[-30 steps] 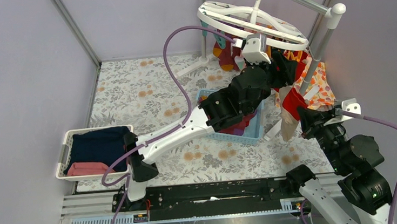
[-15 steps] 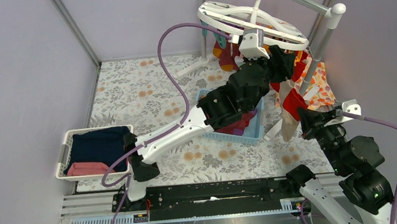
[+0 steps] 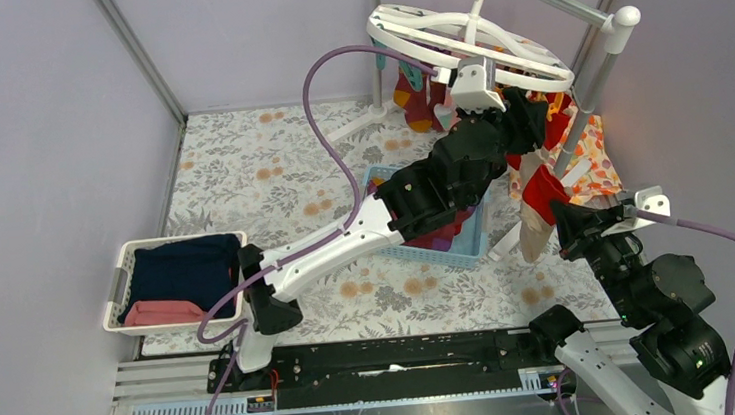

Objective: Clip the socks to the hanger
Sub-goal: Open the clamp at the hanger, then clamp the sock onto the hanger.

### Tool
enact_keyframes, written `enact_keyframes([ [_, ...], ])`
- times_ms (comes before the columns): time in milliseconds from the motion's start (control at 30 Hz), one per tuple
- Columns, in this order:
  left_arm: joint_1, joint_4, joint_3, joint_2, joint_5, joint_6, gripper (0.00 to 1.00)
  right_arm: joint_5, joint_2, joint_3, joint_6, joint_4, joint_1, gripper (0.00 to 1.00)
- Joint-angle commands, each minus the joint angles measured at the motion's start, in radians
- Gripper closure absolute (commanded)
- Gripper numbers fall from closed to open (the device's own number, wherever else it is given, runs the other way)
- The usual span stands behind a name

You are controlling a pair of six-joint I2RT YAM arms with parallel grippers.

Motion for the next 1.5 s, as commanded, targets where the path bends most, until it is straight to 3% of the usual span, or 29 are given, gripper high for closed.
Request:
enact_keyframes([
  [0, 0.006, 0.065, 0.04, 0.009, -0.028, 0.022, 0.47, 0.036, -0.009, 0.002, -0.003, 0.039, 0.016, 1.0],
  [467, 0.006, 0.11, 0.04, 0.004, -0.007, 0.042, 0.47, 0.041, -0.009, -0.005, -0.001, 0.042, 0.029, 1.0],
  [767, 0.006, 0.124, 0.041, -0.002, -0.021, 0.055, 0.52, 0.044, -0.007, -0.006, 0.0, 0.045, 0.033, 1.0],
  [900, 0.008, 0.123, 0.043, -0.002, -0.027, 0.06, 0.57, 0.043, -0.006, -0.005, 0.0, 0.044, 0.035, 1.0],
  [1167, 0.012, 0.12, 0.039, -0.008, -0.009, 0.055, 0.75, 0.043, -0.001, -0.005, -0.003, 0.05, 0.037, 1.0],
  [1467, 0.015, 0.121, -0.021, -0.053, -0.012, 0.038, 0.83, 0.051, 0.048, -0.013, -0.079, 0.152, 0.038, 1.0],
])
